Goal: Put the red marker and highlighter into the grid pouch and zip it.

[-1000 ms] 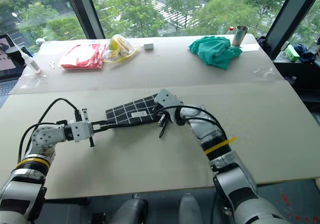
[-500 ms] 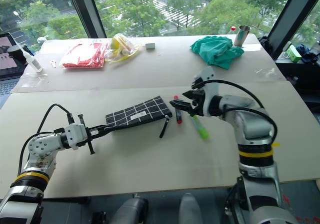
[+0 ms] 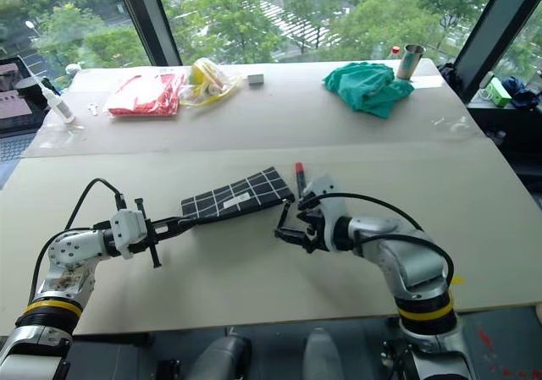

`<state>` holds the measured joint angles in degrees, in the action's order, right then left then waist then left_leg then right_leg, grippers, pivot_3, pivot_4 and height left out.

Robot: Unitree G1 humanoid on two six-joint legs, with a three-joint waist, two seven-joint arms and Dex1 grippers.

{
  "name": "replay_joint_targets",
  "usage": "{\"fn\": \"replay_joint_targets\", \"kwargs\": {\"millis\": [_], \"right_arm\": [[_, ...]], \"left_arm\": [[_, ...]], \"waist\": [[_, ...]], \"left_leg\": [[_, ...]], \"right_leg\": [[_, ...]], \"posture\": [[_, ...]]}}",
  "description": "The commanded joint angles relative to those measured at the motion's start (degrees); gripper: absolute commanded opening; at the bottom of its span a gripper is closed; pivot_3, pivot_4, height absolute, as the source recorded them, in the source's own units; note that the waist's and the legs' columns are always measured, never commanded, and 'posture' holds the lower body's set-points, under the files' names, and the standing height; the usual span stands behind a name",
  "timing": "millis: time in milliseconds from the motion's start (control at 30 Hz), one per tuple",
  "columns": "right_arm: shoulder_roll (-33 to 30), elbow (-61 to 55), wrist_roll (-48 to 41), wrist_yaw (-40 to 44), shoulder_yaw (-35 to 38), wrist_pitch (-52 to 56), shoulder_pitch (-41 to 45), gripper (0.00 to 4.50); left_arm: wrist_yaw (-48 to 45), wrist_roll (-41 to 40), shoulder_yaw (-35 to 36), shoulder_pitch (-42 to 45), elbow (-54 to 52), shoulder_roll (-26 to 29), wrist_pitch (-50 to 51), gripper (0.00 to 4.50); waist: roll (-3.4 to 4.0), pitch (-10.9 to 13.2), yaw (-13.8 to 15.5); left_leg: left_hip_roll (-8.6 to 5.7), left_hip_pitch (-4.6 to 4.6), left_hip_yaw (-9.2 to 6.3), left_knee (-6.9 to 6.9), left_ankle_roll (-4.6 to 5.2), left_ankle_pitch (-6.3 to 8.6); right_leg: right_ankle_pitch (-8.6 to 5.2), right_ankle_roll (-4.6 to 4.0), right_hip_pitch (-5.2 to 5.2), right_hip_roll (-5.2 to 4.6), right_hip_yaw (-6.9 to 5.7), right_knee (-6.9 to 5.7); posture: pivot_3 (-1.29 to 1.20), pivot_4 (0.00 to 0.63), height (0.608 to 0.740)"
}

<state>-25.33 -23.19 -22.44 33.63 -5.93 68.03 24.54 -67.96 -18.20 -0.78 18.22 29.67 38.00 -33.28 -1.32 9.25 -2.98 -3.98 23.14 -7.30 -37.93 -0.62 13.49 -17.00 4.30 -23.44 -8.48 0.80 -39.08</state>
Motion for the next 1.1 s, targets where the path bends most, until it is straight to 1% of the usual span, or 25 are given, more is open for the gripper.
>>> {"fn": "replay_joint_targets", "kwargs": {"millis": [33,200,300,533,567,600,633,833,900,933,1100], "right_arm": [[1.4,0.0,0.7,-2.3,-1.5,-1.8,1.0,3.87],[3.8,4.4,2.4,-4.0,-4.0,-4.9,3.9,3.87],[5.1,7.7,3.1,-4.9,-4.2,-6.8,6.1,3.87],[4.7,10.8,4.0,-4.1,-4.5,-9.9,8.4,3.87],[4.4,10.8,4.2,-3.8,-4.7,-10.2,8.5,3.36],[3.9,10.6,4.2,-3.2,-4.9,-10.7,8.4,3.28],[3.4,10.2,4.1,-2.6,-5.1,-11.1,8.3,2.97],[2.4,8.9,3.9,-0.4,-6.1,-12.5,9.3,0.93],[2.4,8.7,4.0,0.2,-6.9,-12.6,9.8,0.13],[2.3,8.6,4.1,0.5,-7.4,-12.8,10.1,0.06],[0.5,7.0,4.5,3.7,-11.6,-13.7,10.8,0.06]], "left_arm": [[0.3,-0.2,1.5,0.5,-2.1,0.0,0.4,0.00],[0.7,-0.6,1.9,0.0,-3.5,-0.8,1.4,0.00],[0.9,-0.6,2.1,0.1,-4.1,-1.3,2.0,0.00],[1.1,-0.1,2.1,-0.1,-4.6,-1.8,2.6,0.00],[1.2,-0.1,2.1,-0.1,-4.6,-1.8,2.6,0.00],[1.2,-0.1,2.1,-0.1,-4.6,-1.8,2.7,0.00],[1.2,-0.1,2.0,-0.1,-4.6,-1.9,2.7,0.00],[1.5,0.1,1.9,0.2,-4.4,-2.2,2.8,0.00],[1.5,0.1,1.9,0.2,-4.5,-2.3,2.8,0.00],[1.5,0.1,1.9,0.2,-4.5,-2.3,2.8,0.00],[1.7,0.2,2.0,0.0,-4.8,-2.6,3.0,0.00]], "waist": [[0.00,0.0,0.1],[0.00,0.0,0.2],[0.00,0.0,0.2],[0.00,0.0,0.2],[0.00,0.0,0.2],[0.00,0.0,0.2],[0.00,0.0,0.2],[0.00,0.0,0.2],[0.00,0.0,0.2],[0.00,0.0,0.1],[0.00,0.0,0.2]], "left_leg": [[0.01,-0.01,0.00,0.00,0.00,0.00],[0.02,-0.02,0.01,0.00,0.00,0.00],[0.02,-0.02,0.01,0.00,-0.02,-0.01],[0.01,-0.01,-0.01,0.00,-0.05,-0.03],[0.02,-0.01,-0.01,0.00,-0.04,-0.03],[0.02,-0.01,-0.01,0.00,-0.04,-0.03],[0.01,-0.01,-0.01,0.00,-0.04,-0.03],[0.02,-0.01,-0.01,0.00,-0.04,-0.02],[0.02,-0.01,-0.01,0.00,-0.04,-0.03],[0.02,-0.01,-0.01,0.00,-0.04,-0.03],[0.01,-0.01,-0.01,0.00,-0.04,-0.03]], "right_leg": [[0.00,0.00,0.00,0.00,0.00,-0.01],[0.00,0.00,-0.01,0.01,0.00,-0.02],[0.00,0.00,-0.01,0.01,0.00,-0.02],[0.00,0.00,0.00,0.01,-0.01,-0.02],[0.00,0.00,0.00,0.01,-0.01,-0.02],[0.00,0.00,-0.01,0.01,-0.01,-0.02],[0.00,0.00,-0.01,0.01,-0.01,-0.02],[0.00,0.00,-0.01,0.01,-0.01,-0.02],[0.00,0.00,-0.01,0.01,-0.01,-0.02],[0.00,0.00,-0.01,0.01,-0.01,-0.02],[0.00,0.00,-0.01,0.01,-0.02,-0.02]], "posture": [[0.00,0.150,0.740],[0.00,0.150,0.740],[0.00,0.150,0.740],[0.00,0.150,0.740],[0.00,0.150,0.740],[0.00,0.150,0.740],[0.00,0.150,0.740],[0.00,0.150,0.740],[0.00,0.150,0.740],[0.00,0.150,0.740],[0.00,0.150,0.740]]}}
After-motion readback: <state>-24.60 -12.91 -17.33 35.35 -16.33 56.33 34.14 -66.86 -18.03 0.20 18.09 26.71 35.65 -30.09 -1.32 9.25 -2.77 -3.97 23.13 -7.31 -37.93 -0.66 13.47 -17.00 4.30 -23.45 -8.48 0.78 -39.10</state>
